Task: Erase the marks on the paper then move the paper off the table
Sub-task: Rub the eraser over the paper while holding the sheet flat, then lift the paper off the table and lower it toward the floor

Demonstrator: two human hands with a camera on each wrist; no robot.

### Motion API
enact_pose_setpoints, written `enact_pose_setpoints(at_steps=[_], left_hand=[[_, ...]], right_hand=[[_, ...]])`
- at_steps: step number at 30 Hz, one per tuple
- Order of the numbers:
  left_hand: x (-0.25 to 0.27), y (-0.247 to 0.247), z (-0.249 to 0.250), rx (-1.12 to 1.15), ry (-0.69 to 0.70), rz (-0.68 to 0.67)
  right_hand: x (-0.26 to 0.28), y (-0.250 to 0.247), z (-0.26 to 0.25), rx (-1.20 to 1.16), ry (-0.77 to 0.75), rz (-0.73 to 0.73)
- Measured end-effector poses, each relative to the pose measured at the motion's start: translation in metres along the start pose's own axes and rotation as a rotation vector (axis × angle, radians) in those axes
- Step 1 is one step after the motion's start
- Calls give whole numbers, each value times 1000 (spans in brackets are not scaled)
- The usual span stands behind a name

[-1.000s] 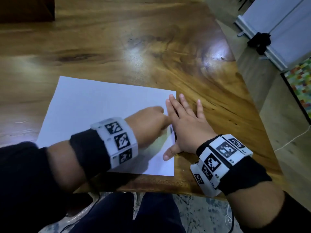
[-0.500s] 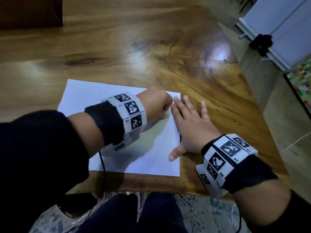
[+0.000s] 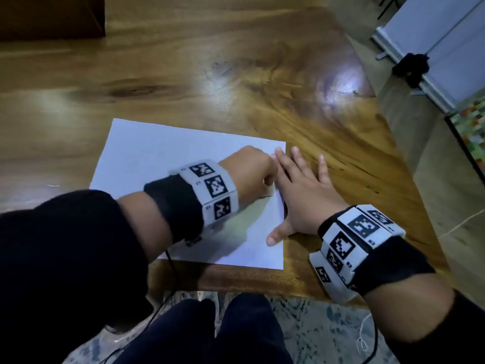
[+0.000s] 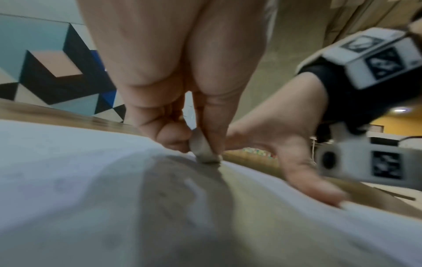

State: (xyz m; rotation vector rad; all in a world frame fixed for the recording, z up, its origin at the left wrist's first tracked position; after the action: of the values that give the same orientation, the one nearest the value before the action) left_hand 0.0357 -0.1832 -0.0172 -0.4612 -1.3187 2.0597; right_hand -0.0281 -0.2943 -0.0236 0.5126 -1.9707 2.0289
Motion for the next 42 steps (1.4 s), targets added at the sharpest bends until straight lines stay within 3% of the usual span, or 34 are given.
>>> enact_pose_setpoints(at_steps=[6, 8, 10, 12, 14, 16, 17, 19, 24, 26, 30, 33, 38, 42], left_hand=[[65, 10, 6, 34, 174, -318], [56, 9, -2, 36, 156, -270], [41, 6, -12, 20, 99, -110], [40, 7, -16, 28, 94, -46], [52, 10, -16, 23, 157, -169], [62, 6, -19, 44, 142, -326], [59, -1, -25, 43, 122, -340], [37, -23, -45, 57, 6, -216], [-37, -77, -96, 211, -379, 271], [-52, -76, -108, 147, -433, 288], [-53, -65, -117, -100, -405, 211], [-19, -76, -129, -161, -506, 296], [120, -62, -144, -207, -640, 384], [207, -4, -127, -204, -639, 172]], right_hand=[[0, 1, 0, -12, -1, -4], [1, 1, 0, -15, 4, -11], [0, 0, 0, -16, 9, -22], [0, 0, 0, -14, 10, -24], [0, 0, 0, -10, 10, -26], [0, 0, 0, -13, 12, -23], [1, 0, 0, -13, 13, -20], [1, -1, -1, -12, 16, -19], [1, -1, -1, 6, 9, -33], [0, -1, 0, 8, 5, -30], [-1, -1, 1, 5, -12, -30], [-1, -1, 1, -6, -37, -19], [-2, 0, 2, -7, -100, 2], [-3, -2, 0, -21, -188, -6]])
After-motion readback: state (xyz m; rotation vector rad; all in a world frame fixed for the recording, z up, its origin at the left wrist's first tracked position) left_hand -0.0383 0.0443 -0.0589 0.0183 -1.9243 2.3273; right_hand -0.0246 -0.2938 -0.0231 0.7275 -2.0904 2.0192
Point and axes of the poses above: each hand's wrist, its own x-axis away from the middle knuckle, its own y-axis out of the palm, z = x × y, the point moved 1 cm from there along -x, towards the middle knuckle, and after that the axes turned 14 degrees about z, right-handed, at the moved point
